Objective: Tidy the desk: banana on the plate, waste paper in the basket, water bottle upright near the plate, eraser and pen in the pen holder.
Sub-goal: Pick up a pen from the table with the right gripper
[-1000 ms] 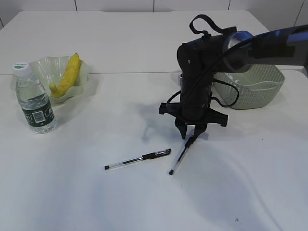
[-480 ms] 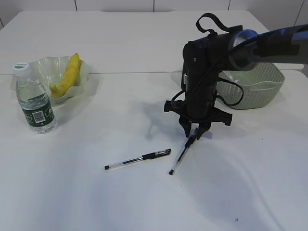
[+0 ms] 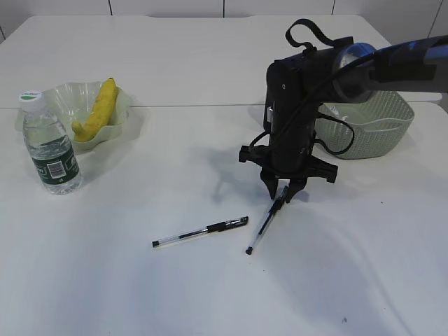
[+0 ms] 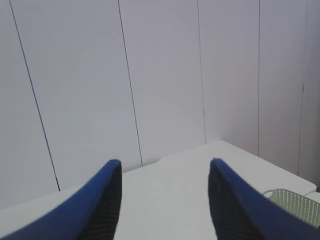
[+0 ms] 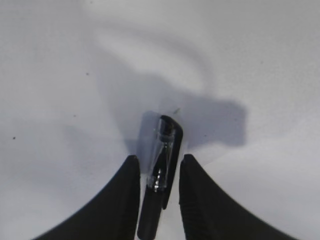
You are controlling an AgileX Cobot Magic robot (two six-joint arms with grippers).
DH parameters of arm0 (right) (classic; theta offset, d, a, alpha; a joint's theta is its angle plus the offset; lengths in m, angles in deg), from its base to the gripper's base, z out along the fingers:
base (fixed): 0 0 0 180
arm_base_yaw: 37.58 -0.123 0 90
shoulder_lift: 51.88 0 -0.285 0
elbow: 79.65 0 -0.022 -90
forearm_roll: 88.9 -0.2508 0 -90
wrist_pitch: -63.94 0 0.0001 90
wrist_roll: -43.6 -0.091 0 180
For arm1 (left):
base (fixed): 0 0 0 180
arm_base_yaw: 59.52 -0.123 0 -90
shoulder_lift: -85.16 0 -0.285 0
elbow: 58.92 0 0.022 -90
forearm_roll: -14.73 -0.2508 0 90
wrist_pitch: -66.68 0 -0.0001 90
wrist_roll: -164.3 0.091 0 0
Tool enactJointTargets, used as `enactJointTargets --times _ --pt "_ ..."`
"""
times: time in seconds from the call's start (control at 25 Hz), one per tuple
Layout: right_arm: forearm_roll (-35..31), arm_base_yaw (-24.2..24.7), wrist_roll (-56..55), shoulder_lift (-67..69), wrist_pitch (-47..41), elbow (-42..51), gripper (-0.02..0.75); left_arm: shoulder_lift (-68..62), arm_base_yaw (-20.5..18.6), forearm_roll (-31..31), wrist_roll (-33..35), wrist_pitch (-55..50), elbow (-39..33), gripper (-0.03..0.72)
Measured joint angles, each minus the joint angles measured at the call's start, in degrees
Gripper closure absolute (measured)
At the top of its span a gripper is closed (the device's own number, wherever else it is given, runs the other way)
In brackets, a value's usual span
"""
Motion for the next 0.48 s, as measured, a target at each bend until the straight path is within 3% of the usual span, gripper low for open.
enactJointTargets --times 0.48 --pt "-0.8 0.2 0.2 0.9 0.0 0.0 0.526 0.0 0.0 0.0 0.0 0.0 0.0 0.300"
